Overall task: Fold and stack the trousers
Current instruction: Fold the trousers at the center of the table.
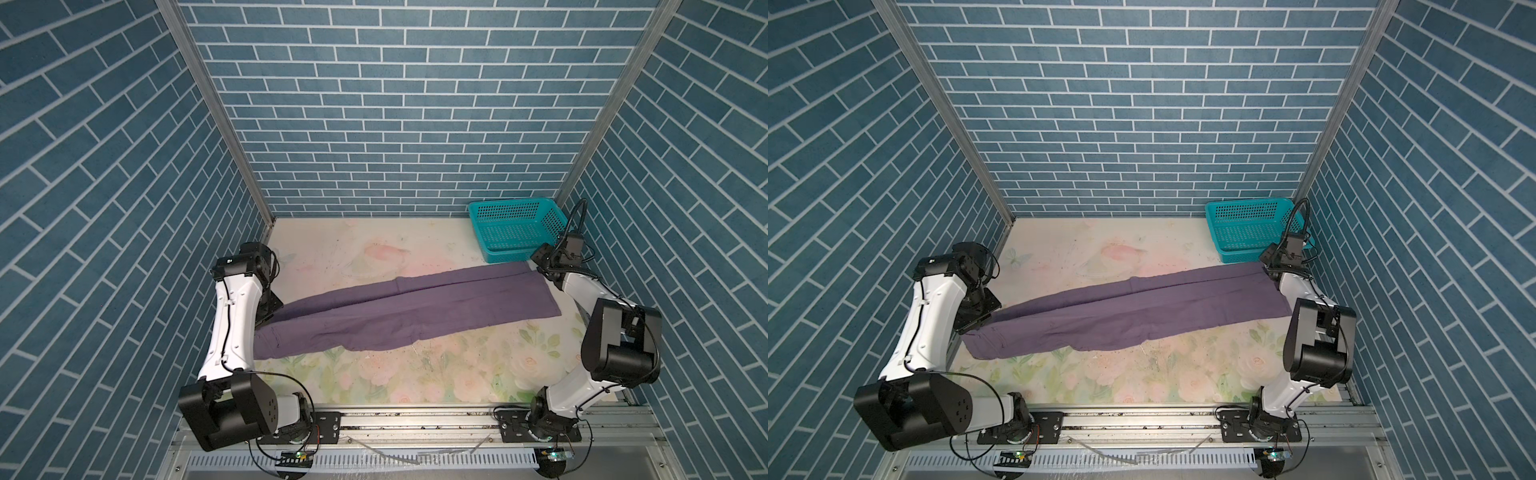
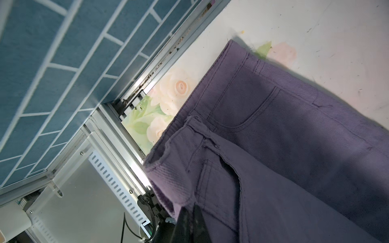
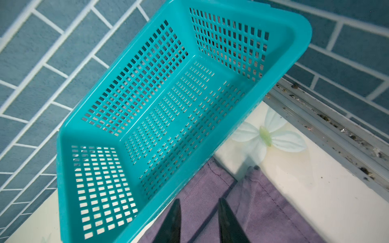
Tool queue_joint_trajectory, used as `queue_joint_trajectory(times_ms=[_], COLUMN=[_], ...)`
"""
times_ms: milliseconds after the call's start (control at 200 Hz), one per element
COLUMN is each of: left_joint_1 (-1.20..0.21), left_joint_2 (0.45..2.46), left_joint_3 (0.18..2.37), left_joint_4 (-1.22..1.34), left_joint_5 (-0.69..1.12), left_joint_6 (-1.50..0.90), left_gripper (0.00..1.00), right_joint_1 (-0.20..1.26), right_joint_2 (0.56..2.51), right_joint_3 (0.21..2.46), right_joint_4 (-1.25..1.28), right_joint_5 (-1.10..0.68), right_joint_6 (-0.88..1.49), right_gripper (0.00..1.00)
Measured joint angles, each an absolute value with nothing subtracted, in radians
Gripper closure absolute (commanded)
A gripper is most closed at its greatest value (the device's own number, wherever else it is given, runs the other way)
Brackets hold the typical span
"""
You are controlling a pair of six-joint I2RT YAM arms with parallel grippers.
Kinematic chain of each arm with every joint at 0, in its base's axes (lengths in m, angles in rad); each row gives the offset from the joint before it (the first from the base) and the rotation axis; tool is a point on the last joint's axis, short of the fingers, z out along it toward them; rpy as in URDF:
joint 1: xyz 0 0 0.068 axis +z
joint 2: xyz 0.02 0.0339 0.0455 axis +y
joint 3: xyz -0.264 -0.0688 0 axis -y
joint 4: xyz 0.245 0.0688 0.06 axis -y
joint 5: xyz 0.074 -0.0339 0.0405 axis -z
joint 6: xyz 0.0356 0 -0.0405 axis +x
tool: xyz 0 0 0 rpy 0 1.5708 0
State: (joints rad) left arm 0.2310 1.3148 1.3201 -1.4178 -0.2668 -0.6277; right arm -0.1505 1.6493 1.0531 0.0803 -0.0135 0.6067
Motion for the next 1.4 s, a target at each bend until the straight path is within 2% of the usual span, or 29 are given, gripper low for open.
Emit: queue_joint_trajectory(times_ms=[135, 295, 475, 565, 685, 890, 955, 1020, 1085, 1155, 1395], left_joint_1=[0.236, 0.238, 0.238, 0.238, 0.238, 0.238, 0.239, 0.24, 0.242, 0.249, 0.292], left_joint_2=[1.32, 1.435, 1.541, 1.558, 1.568, 1.596, 1.612, 1.627, 1.642, 1.653, 1.615], left_joint_3=[1.348, 1.366, 1.37, 1.37, 1.365, 1.352, 1.351, 1.351, 1.351, 1.35, 1.311], left_joint_4=[-1.425, -1.386, -1.317, -1.291, -1.251, -1.191, -1.172, -1.157, -1.143, -1.13, -1.108], left_joint_5=[-0.267, -0.247, -0.226, -0.222, -0.216, -0.196, -0.186, -0.178, -0.17, -0.159, -0.113], left_joint_6=[-0.615, -0.602, -0.575, -0.562, -0.544, -0.516, -0.508, -0.5, -0.492, -0.48, -0.458], left_gripper=[1.0, 1.0, 1.0, 1.0, 1.0, 1.0, 1.0, 1.0, 1.0, 1.0, 1.0], right_joint_1=[-0.15, -0.154, -0.224, -0.276, -0.307, -0.297, -0.293, -0.286, -0.279, -0.271, -0.257], right_joint_2=[1.649, 1.657, 1.781, 1.861, 1.885, 1.898, 1.911, 1.925, 1.942, 1.955, 1.923], right_joint_3=[1.051, 1.051, 1.052, 1.052, 1.074, 1.139, 1.156, 1.169, 1.179, 1.185, 1.185], right_joint_4=[0.081, 0.059, 0.076, 0.062, 0.03, 0.01, 0.011, 0.01, 0.008, 0.003, -0.054], right_joint_5=[-0.016, -0.017, -0.138, -0.169, -0.168, -0.162, -0.164, -0.164, -0.162, -0.162, -0.133], right_joint_6=[0.614, 0.624, 0.686, 0.71, 0.707, 0.679, 0.675, 0.67, 0.664, 0.666, 0.673], right_gripper=[0.69, 0.66, 0.66, 0.6, 0.45, 0.43, 0.48, 0.59, 0.81, 0.99, 1.0])
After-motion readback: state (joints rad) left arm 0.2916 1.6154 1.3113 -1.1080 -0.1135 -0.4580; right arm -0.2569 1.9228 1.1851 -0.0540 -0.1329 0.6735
